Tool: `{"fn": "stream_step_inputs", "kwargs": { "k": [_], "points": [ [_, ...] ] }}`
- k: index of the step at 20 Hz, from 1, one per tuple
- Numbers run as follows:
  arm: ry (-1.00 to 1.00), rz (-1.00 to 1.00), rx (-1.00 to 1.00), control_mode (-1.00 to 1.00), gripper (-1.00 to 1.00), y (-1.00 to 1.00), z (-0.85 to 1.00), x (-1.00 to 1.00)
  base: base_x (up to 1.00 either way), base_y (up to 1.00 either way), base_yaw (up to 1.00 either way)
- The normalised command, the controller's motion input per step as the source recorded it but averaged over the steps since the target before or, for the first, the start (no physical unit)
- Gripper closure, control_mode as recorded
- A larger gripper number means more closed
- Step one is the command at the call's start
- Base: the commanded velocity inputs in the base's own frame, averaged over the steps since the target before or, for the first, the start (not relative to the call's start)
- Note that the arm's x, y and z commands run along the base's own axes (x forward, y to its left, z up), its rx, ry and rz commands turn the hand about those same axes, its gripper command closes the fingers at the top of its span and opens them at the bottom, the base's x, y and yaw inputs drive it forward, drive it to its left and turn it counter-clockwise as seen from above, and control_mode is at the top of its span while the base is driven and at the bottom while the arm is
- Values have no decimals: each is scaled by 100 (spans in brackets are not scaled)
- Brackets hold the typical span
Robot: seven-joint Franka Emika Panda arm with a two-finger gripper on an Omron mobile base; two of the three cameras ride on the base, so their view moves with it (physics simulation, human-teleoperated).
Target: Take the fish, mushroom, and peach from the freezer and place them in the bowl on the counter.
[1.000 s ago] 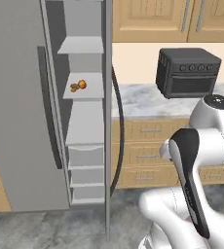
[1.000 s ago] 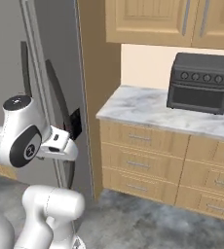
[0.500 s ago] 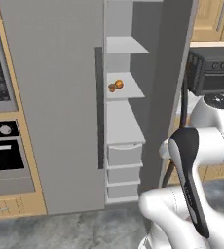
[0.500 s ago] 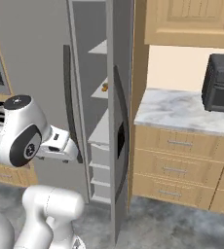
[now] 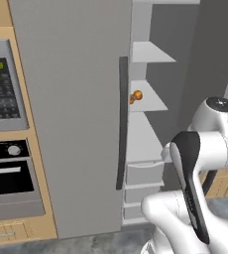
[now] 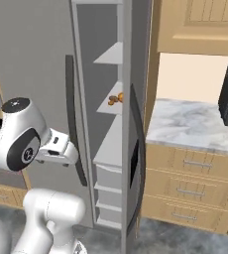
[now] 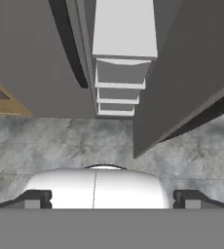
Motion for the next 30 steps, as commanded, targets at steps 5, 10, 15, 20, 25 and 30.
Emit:
{"fn": "stream_step_inputs", "kwargs": {
  "k": [5,10,15,20,25,30],
  "points": [
    [0,0,0,100,-100,0,0,0,55,-6,0],
    [0,0,0,100,-100,0,0,0,38,-2,-8],
    [0,0,0,100,-100,0,0,0,44,0,-16],
    [0,0,0,100,-100,0,0,0,30,0,-8],
    [0,0,0,100,-100,0,0,0,-28,27,0],
    [0,0,0,100,-100,0,0,0,6,63,0]
  ]
}}
